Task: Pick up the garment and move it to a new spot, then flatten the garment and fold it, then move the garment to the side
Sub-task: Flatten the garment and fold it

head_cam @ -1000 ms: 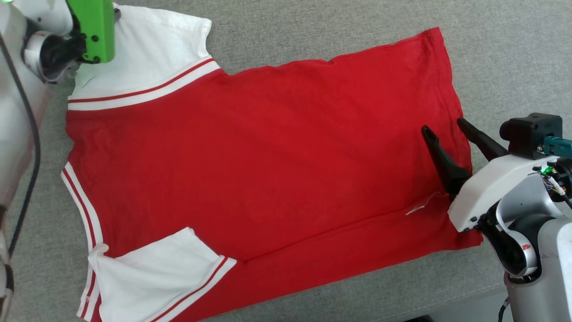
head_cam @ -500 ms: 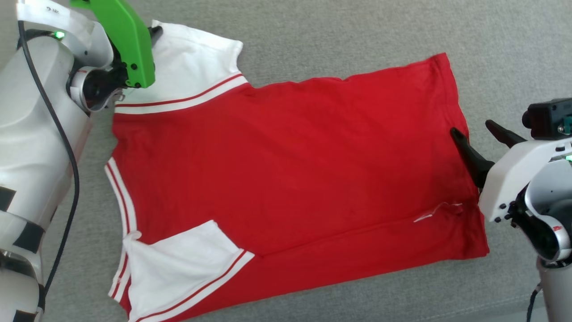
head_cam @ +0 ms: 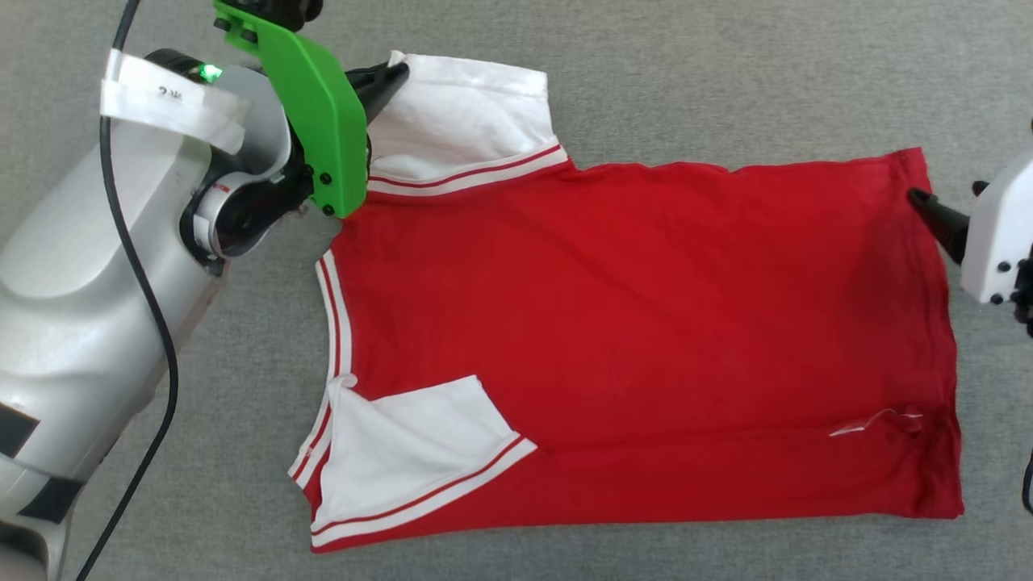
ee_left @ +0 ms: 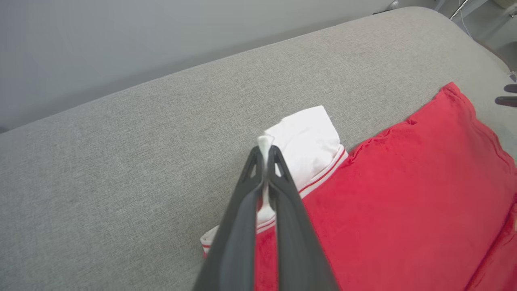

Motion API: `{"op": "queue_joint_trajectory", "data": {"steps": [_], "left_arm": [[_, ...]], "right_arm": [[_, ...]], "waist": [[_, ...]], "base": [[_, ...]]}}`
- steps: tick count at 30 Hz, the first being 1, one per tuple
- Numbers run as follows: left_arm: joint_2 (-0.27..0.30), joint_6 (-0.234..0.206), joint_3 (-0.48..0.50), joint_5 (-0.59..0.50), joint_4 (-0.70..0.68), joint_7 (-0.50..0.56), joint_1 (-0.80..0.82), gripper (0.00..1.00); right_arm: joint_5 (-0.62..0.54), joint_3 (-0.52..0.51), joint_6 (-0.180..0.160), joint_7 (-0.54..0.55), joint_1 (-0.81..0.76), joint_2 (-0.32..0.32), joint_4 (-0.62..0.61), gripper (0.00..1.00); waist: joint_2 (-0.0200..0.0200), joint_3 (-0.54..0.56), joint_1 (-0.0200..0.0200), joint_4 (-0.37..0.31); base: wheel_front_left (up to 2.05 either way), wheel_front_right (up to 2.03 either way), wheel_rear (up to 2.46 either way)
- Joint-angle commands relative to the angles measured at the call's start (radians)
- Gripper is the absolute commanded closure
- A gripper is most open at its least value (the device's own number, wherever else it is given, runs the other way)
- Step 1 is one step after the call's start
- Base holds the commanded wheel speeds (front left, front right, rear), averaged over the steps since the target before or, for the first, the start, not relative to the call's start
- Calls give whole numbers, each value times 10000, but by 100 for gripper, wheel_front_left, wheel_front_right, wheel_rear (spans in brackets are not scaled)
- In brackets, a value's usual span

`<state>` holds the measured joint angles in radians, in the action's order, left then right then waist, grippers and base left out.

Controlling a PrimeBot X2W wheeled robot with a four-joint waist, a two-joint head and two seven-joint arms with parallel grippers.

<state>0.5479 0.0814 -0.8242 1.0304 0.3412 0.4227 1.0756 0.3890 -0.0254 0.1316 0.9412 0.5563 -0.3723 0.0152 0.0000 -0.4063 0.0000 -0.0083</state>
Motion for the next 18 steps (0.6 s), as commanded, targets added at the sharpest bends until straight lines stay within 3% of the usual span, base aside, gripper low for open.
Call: {"op": "queue_joint_trajectory", "data": {"steps": [1,7,18], "left_arm": [[126,-129,5,-78,-307,15,-224,100],[409,-497,-27,-199,-1492,121,-411,100],[506,-740,-65,-338,-2489,123,-434,100]], "right_arm": [[-89,-63,-9,170,309,-71,256,0],[-300,-373,-9,679,1196,-208,1388,0],[-616,-397,-9,468,1893,-83,2678,0]], "waist": [[0,-224,0,235],[0,-608,0,524],[0,-1070,0,935]], "base": [[0,0,0],[0,0,0],[0,0,0]]}}
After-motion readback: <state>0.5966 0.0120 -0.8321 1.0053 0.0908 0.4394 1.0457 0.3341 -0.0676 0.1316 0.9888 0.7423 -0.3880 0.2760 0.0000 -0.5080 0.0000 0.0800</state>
